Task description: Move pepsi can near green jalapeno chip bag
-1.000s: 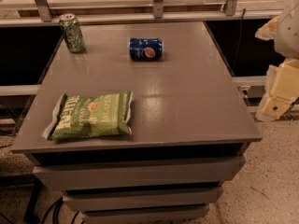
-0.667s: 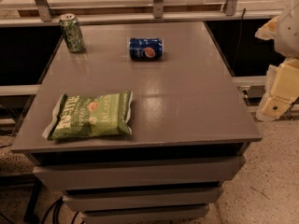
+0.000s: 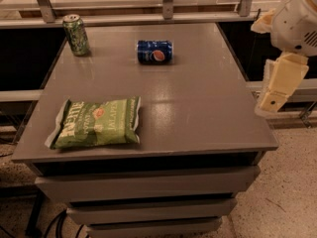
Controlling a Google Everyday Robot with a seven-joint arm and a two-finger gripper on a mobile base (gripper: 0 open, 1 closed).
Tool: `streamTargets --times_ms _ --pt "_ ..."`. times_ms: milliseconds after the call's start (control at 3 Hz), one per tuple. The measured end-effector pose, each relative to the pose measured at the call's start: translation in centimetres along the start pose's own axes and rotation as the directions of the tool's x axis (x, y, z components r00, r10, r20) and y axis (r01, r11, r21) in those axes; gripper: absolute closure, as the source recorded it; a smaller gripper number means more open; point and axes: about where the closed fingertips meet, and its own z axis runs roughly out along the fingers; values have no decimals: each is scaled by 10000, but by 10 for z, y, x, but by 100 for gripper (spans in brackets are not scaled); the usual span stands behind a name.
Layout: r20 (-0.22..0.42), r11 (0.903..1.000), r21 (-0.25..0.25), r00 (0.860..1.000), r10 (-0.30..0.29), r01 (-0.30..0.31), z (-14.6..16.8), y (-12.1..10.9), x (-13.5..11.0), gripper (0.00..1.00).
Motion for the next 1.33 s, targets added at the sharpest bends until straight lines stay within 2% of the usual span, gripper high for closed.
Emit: streamTargets --times_ms 667,1000,1333 --pt "261 9955 68 9951 -951 950 43 -26 -53 0" --pt "138 9937 183 9937 -1111 1109 65 -46 -72 0" --pt "-175 9904 -22 9902 -1384 1384 92 -60 -93 0"
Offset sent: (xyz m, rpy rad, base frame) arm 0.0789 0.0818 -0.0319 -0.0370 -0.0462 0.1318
